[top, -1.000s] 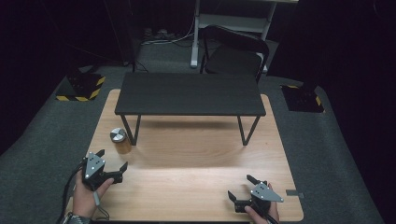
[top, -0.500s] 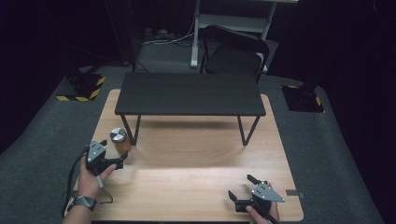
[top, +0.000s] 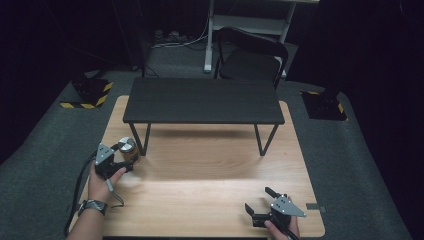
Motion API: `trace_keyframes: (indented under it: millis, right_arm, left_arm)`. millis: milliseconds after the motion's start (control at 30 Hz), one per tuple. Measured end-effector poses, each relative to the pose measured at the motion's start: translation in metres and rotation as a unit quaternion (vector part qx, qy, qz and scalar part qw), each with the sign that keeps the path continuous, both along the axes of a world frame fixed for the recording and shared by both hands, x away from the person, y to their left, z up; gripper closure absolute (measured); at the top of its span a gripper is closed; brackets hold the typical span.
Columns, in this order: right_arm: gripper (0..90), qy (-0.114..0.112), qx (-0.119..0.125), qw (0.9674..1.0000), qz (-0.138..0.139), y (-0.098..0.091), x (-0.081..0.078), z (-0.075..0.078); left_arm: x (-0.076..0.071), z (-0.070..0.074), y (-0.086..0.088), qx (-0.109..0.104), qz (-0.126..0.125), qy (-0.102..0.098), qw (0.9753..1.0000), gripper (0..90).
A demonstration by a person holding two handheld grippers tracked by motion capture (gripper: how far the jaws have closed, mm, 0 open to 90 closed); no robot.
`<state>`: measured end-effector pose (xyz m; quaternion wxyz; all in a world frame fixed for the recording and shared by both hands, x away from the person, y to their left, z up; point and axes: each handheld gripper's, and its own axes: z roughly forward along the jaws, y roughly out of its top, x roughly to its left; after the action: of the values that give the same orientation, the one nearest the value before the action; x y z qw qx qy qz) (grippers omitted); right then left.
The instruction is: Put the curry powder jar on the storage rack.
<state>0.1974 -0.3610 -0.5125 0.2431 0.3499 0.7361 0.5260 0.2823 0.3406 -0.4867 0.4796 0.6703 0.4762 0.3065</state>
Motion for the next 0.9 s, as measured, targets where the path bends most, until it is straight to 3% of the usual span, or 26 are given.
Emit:
trace_keyframes:
  millis: [400, 900]
  right_arm:
    - [0.1, 0.001, 0.002, 1.0000, -0.003, 0.000, 0.000, 0.000]
    - [0.1, 0.000, 0.002, 1.0000, -0.002, 0.000, 0.000, 0.000]
  left_arm:
    - [0.000, -0.010, -0.005, -0.011, 0.011, -0.022, 0.9996, 29.9]
    - [-0.016, -0.015, -0.006, -0.016, 0.019, -0.031, 0.9992, 30.6]
